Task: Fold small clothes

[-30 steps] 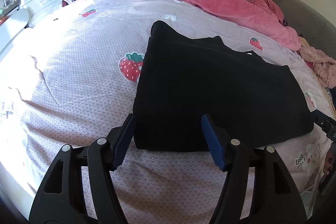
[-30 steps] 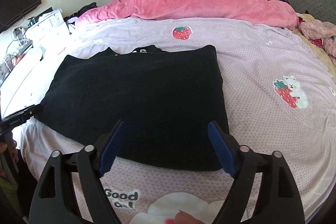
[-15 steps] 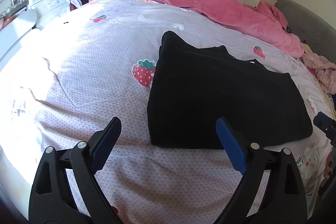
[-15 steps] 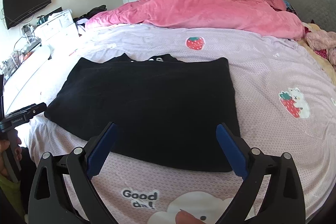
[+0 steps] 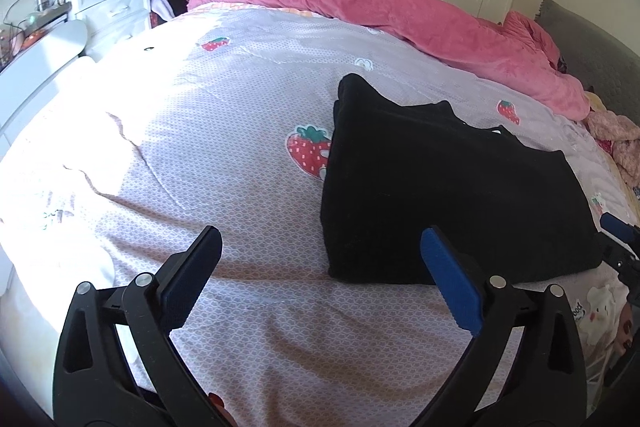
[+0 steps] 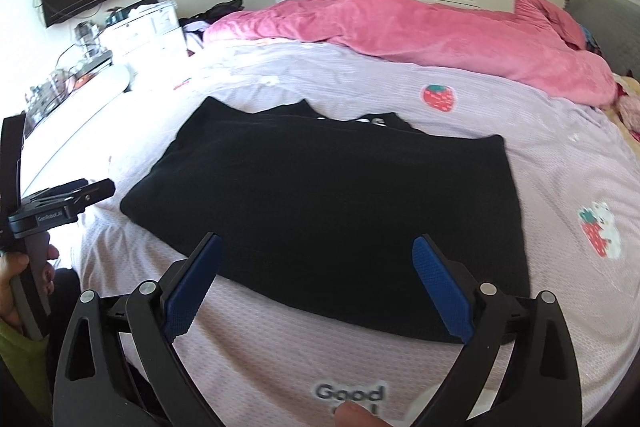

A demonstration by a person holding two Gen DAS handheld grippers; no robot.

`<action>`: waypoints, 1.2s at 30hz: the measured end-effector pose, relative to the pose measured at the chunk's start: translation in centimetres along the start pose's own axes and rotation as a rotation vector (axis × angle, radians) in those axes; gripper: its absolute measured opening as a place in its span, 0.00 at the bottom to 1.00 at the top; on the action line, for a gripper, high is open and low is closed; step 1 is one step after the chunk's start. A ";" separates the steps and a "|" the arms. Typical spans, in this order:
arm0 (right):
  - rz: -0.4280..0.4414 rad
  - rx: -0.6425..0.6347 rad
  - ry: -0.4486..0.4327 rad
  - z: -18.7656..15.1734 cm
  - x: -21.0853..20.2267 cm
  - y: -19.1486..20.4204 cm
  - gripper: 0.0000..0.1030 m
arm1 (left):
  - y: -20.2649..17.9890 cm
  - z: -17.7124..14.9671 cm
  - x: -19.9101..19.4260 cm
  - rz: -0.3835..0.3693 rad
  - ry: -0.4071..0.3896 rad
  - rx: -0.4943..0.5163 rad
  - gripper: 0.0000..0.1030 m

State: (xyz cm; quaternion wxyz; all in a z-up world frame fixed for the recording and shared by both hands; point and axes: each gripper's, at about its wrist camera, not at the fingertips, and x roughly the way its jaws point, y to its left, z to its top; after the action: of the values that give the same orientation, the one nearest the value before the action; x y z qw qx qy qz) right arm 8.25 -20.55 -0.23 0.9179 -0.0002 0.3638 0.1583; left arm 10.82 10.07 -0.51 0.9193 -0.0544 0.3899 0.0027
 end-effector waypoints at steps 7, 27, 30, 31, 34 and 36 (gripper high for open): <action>0.042 -0.064 0.019 0.6 1.8 3.3 0.93 | 1.4 0.2 0.0 0.014 -0.006 -0.024 0.91; 0.091 -0.247 0.080 0.0 7.8 10.7 0.93 | 4.7 1.5 2.4 0.056 0.015 -0.077 0.91; 0.099 -0.265 0.089 -0.2 8.5 11.5 0.93 | 4.9 2.3 2.7 0.062 0.012 -0.077 0.91; 0.103 -0.266 0.091 -0.2 8.6 11.6 0.93 | 5.0 2.6 2.8 0.063 0.011 -0.078 0.91; 0.100 -0.285 0.095 -0.4 9.2 12.3 0.94 | 5.1 3.3 3.2 0.064 0.012 -0.078 0.91; 0.087 -0.308 0.088 -0.5 9.5 12.9 0.94 | 5.0 3.7 3.6 0.064 0.016 -0.073 0.91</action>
State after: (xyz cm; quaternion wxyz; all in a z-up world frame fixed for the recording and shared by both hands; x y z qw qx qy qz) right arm 10.66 -5.64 -5.44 0.8824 -0.1321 0.3750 0.2515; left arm 15.73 15.27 -1.03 0.9129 -0.0753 0.3984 0.0460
